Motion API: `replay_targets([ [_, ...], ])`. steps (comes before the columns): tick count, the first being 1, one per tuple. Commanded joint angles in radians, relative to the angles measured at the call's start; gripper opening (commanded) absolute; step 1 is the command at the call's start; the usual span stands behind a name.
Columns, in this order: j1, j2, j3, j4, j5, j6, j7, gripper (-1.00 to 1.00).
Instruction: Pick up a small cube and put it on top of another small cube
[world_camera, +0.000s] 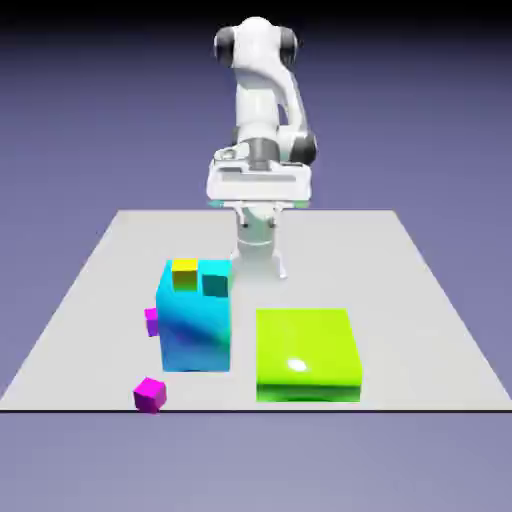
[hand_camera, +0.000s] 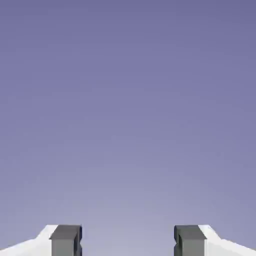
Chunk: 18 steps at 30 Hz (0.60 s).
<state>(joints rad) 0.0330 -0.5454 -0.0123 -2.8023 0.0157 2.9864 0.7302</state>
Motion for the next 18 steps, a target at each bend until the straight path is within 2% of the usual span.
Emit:
replay_targets([
  [1, -0.001, 0.036, -0.022, 0.029, 0.014, -0.037, 0.009, 0.0],
  [18, -0.018, 0.652, -0.388, 0.516, 0.252, -0.663, 0.157, 0.0],
])
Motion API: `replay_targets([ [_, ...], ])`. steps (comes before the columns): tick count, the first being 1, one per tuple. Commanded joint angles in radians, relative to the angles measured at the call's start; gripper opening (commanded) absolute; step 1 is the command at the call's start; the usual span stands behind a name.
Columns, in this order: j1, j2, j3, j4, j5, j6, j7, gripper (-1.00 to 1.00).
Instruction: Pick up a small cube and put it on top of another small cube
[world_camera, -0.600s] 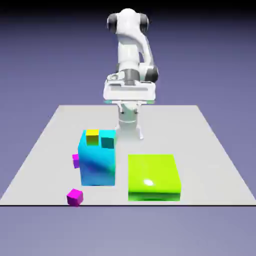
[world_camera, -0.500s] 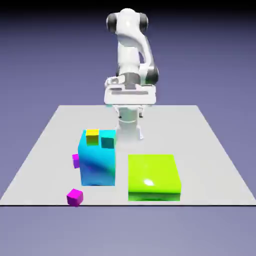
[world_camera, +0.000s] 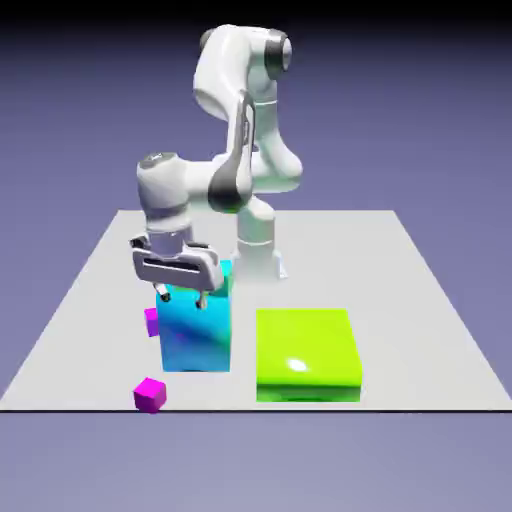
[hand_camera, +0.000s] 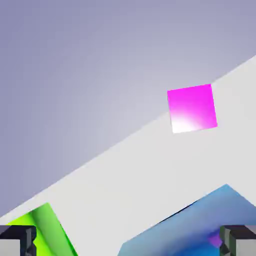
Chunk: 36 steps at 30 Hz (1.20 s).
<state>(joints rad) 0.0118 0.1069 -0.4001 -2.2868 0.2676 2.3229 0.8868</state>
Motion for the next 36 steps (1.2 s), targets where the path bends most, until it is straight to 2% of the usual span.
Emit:
replay_targets([
  [1, 0.002, 0.036, -0.022, 0.029, 0.014, -0.037, 0.009, 0.0],
  [13, -0.374, 0.409, -0.144, 0.137, 0.174, -0.525, -0.102, 0.0],
  [15, -0.396, 0.4, -0.127, 0.12, 0.177, -0.532, -0.116, 0.0],
  [19, -0.391, 0.476, -0.073, 0.037, 0.257, -0.391, -0.167, 0.0],
  [20, -0.391, 0.476, -0.073, 0.037, 0.257, -0.391, -0.167, -1.0],
  [24, -0.395, 0.406, -0.122, 0.114, 0.184, -0.521, -0.12, -1.0],
  [26, -0.42, 0.386, -0.069, 0.135, 0.204, -0.535, -0.132, -1.0],
  [32, -0.468, 0.169, 0.092, 0.313, 0.212, -0.781, -0.156, -1.0],
  [36, -0.379, 0.075, 0.176, 0.405, 0.142, -0.943, -0.005, -1.0],
])
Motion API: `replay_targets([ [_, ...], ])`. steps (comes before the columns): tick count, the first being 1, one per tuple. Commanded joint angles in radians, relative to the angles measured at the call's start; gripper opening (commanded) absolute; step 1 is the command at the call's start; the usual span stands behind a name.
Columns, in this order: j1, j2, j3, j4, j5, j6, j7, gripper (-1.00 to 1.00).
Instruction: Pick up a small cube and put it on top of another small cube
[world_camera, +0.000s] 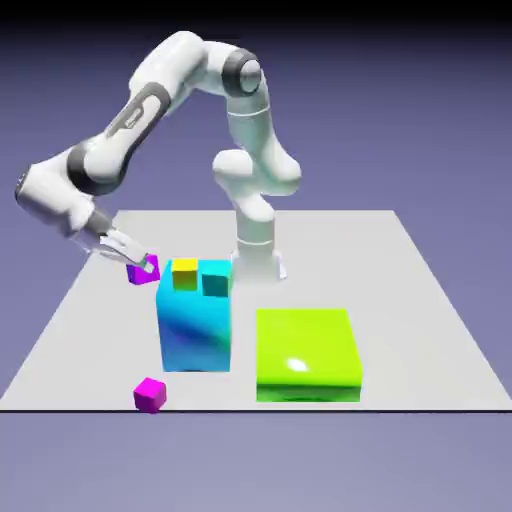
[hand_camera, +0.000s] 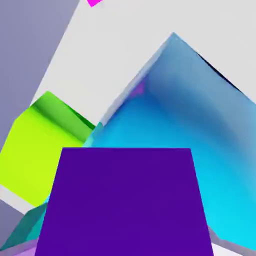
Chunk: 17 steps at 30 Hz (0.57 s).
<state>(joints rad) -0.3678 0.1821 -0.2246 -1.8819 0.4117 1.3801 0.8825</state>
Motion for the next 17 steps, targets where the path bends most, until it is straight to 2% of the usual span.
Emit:
replay_targets([
  [1, 0.027, -0.021, 0.02, 0.022, -0.022, -0.04, 0.043, -1.0],
  [6, 0.163, -0.027, 0.038, 0.045, -0.113, -0.121, 0.252, -1.0],
  [8, 0.165, -0.031, 0.041, 0.048, -0.115, -0.126, 0.255, -1.0],
  [14, 0.187, -0.078, 0.056, -0.162, -0.11, 0.039, 0.242, -1.0],
  [15, 0.187, -0.078, 0.056, -0.162, -0.11, 0.039, 0.242, 1.0],
  [17, 0.183, -0.07, 0.053, -0.125, -0.111, 0.011, 0.244, 1.0],
])
